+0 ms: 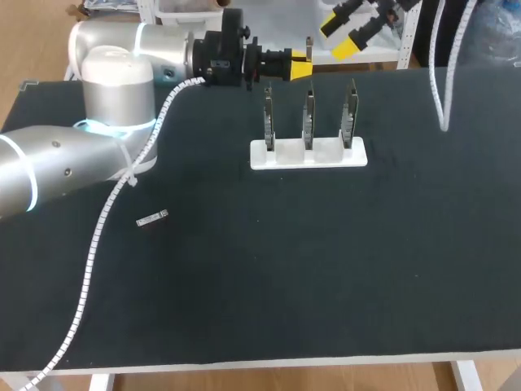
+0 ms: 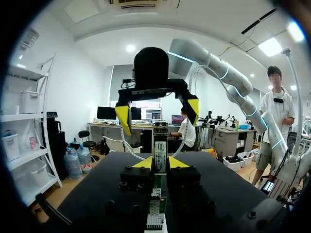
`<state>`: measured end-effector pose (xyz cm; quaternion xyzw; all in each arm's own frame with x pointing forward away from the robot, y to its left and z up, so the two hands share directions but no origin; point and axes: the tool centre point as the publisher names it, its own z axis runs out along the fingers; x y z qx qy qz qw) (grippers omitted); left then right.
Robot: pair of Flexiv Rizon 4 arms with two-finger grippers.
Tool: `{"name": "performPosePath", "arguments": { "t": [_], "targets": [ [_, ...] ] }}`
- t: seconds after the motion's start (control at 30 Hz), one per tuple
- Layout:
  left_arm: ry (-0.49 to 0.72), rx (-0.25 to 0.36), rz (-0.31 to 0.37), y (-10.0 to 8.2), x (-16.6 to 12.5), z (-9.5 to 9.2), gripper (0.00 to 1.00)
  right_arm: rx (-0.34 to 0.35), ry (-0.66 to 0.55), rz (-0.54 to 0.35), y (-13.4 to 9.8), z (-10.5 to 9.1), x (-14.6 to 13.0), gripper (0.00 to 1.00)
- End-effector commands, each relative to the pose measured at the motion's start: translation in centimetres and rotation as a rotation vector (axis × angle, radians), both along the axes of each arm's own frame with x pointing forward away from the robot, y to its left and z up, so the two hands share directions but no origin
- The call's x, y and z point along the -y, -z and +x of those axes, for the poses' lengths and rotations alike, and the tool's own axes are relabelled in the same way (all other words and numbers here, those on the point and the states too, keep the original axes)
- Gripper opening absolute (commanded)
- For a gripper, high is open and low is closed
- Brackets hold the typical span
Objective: Pick up the optical module with the left hand, and insert it into the network port with the right hand.
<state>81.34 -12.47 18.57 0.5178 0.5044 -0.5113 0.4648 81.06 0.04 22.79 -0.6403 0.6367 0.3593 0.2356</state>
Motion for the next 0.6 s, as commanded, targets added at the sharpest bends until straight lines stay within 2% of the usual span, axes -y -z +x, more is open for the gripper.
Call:
{"name": "performPosePath", "arguments": {
  "t": [0.03,0.6],
  "targets": [
    [-0.009,0.003,-0.001,0.0,0.0,-0.3,0.0,-0.006,0.002,-0.011,0.0,1.0,-0.2,1.0],
    [-0.009,0.003,-0.001,0.0,0.0,-0.3,0.0,-0.012,0.028,-0.004,0.5,2.1,-2.2,1.0]
  ]
}}
